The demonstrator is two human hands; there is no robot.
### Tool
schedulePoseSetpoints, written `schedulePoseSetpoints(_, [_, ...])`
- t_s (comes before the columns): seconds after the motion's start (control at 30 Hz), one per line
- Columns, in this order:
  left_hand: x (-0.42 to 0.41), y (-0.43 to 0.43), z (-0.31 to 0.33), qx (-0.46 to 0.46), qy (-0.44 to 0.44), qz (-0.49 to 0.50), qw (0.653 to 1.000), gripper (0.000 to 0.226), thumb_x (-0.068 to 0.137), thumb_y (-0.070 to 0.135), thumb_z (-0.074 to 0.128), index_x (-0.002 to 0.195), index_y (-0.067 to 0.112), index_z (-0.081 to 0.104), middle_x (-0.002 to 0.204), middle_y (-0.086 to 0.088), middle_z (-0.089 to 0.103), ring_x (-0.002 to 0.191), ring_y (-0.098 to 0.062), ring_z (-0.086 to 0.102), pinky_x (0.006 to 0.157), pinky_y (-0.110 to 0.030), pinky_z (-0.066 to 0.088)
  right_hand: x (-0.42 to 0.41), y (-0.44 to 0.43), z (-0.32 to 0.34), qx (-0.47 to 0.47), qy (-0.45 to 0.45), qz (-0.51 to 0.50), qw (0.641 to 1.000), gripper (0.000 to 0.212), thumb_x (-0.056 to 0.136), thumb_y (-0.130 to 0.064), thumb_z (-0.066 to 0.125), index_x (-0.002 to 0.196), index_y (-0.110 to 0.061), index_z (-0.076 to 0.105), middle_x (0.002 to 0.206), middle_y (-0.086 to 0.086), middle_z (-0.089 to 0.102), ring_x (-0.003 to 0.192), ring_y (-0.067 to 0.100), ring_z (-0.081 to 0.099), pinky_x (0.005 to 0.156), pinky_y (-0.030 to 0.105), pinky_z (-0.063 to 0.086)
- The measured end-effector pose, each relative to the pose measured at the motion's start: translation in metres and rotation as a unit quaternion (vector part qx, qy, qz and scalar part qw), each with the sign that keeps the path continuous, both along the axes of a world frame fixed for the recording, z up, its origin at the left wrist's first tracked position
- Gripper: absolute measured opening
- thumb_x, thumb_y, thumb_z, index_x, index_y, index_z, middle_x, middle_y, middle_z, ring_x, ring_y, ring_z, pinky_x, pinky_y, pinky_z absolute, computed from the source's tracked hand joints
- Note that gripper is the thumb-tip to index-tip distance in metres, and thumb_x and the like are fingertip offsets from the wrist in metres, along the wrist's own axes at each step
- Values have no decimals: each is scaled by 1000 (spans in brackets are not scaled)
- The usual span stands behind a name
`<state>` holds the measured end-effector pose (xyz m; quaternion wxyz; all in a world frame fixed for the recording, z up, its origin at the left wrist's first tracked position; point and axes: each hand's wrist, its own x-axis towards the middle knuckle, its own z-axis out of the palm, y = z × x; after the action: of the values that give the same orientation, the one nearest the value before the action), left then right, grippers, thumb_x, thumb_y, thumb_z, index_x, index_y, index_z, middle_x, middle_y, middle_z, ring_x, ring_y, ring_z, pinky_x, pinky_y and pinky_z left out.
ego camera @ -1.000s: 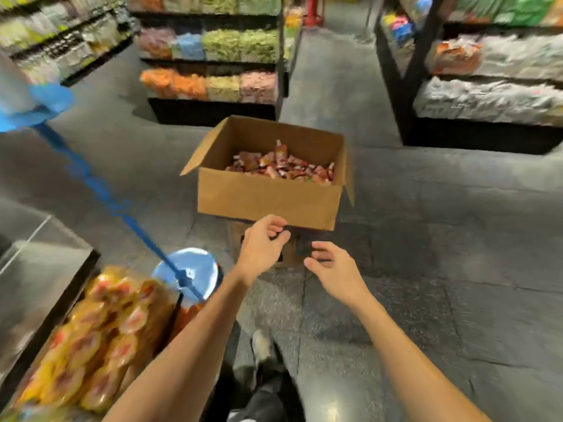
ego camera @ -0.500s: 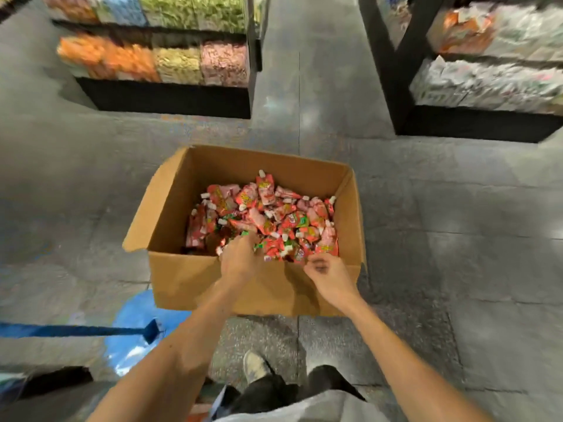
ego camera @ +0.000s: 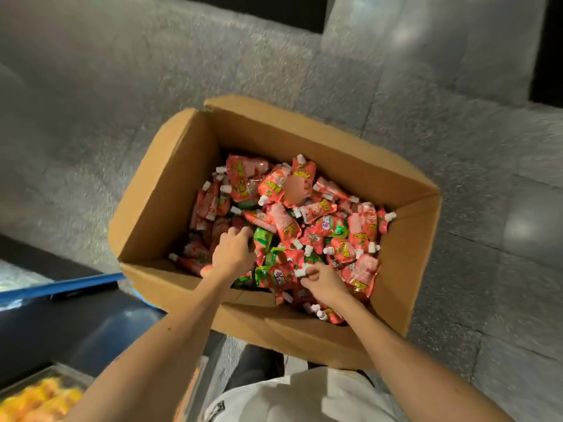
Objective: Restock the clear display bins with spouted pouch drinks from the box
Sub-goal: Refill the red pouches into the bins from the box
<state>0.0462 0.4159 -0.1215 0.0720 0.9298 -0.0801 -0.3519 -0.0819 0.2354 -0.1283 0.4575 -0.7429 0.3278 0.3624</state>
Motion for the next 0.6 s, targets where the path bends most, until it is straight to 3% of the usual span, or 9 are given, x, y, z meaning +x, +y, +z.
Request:
schedulePoseSetpoints(0.1, [11, -16, -13, -22, -45, 13, 999, 57, 90, 19, 66, 141, 17, 42, 133, -13, 46, 124, -36, 43, 96, -47, 46, 8, -7, -21, -12, 41, -8, 999, 43, 95, -27, 63, 134, -15, 51, 129, 4, 58, 115, 24, 57, 95, 36, 48])
schedulePoseSetpoints(0.17, [22, -33, -22, -69, -38, 56, 995, 61, 88, 25, 70, 141, 16, 40, 134, -13, 48, 124, -34, 45, 94, -44, 46, 17, -16, -34, -24, 50, -20, 998, 47, 93, -31, 66, 135, -15, 50, 128, 5, 59, 113, 24, 58, 95, 37, 48])
schedulePoseSetpoints(0.27, [35, -68, -34, -138, 39, 267, 953, 72, 82, 46, 76, 133, 9, 42, 126, -13, 58, 110, -29, 57, 90, -39, 48, 25, -30, -45, -7, 68, -64, 996, 44, 91, -35, 69, 126, -14, 55, 103, 0, 63, 92, 20, 62, 83, 35, 50])
schedulePoseSetpoints(0.33, [38, -89, -39, -134, 64, 371, 917, 84, 76, 54, 79, 133, 8, 38, 127, -15, 57, 109, -32, 58, 87, -39, 48, 24, -37, -50, 1, 80, -60, 995, 38, 93, -30, 66, 126, -13, 57, 101, 0, 64, 84, 18, 62, 82, 36, 52])
schedulePoseSetpoints(0.43, [34, -103, -47, -114, 56, 390, 912, 88, 76, 50, 82, 135, 7, 32, 127, -17, 57, 109, -35, 59, 84, -43, 50, 21, -46, -57, -5, 82, -54, 995, 34, 95, -25, 62, 126, -11, 58, 121, 6, 62, 98, 20, 62, 89, 35, 53])
schedulePoseSetpoints(0.53, [37, -103, -51, -91, 52, 384, 917, 74, 78, 40, 82, 128, 8, 37, 118, -13, 59, 91, -29, 57, 71, -37, 44, 22, -50, -60, -7, 86, -68, 994, 34, 95, -24, 63, 126, -11, 58, 122, 6, 62, 90, 18, 61, 68, 23, 50])
schedulePoseSetpoints(0.6, [39, -102, -48, -84, 49, 379, 920, 69, 79, 38, 81, 126, 8, 41, 113, -10, 59, 87, -25, 55, 68, -35, 41, 23, -51, -62, -4, 86, -68, 994, 34, 95, -24, 63, 126, -11, 58, 117, 8, 65, 88, 22, 64, 68, 25, 50])
